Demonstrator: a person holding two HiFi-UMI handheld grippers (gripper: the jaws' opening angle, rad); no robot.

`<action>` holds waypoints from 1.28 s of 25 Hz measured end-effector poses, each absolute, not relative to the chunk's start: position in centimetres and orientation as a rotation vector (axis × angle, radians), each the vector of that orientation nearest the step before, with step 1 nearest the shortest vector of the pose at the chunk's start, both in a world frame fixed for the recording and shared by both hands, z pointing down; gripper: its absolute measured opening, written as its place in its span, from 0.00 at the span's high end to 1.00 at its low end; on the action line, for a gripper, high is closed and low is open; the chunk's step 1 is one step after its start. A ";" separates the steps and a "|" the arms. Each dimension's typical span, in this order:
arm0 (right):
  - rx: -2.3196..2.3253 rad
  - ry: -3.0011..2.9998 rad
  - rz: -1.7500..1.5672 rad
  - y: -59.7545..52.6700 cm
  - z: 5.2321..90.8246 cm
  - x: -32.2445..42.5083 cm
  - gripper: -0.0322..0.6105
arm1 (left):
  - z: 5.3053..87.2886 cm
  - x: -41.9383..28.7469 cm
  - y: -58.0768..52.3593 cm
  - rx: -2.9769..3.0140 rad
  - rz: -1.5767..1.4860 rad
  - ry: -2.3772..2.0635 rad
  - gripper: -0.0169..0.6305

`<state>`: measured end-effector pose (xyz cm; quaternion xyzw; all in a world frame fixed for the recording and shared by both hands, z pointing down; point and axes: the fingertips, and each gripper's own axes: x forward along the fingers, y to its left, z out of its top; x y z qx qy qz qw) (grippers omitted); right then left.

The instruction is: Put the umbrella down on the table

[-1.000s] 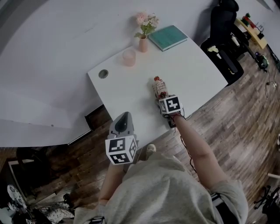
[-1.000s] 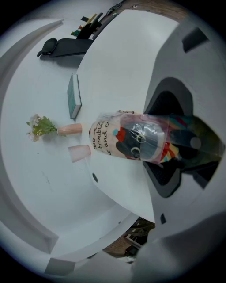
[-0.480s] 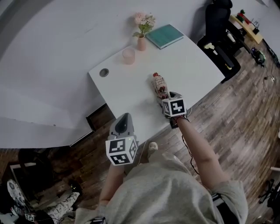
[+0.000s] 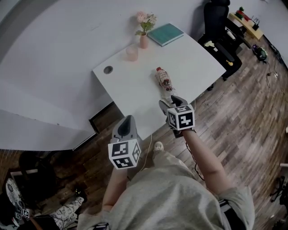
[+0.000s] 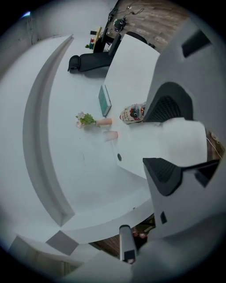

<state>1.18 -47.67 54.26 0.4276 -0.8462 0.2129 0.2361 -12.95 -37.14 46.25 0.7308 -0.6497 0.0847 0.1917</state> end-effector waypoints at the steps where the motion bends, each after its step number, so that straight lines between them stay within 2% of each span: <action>1: 1.179 -2.332 0.573 -46.7 53.8 1.0 0.56 | 46.2 -13.1 -36.5 2.056 0.237 -1.824 0.96; 11: 1.278 -2.410 0.528 -36.6 49.7 0.8 0.80 | 45.7 -13.8 -29.3 2.077 0.224 -1.825 0.96; 21: 1.391 -2.449 0.479 -27.7 47.0 1.5 0.94 | 45.1 -13.7 -22.2 2.101 0.193 -1.823 0.96; 32: 1.425 -2.501 0.370 -19.0 44.2 2.1 0.95 | 44.1 -12.8 -14.6 2.121 0.156 -1.833 0.96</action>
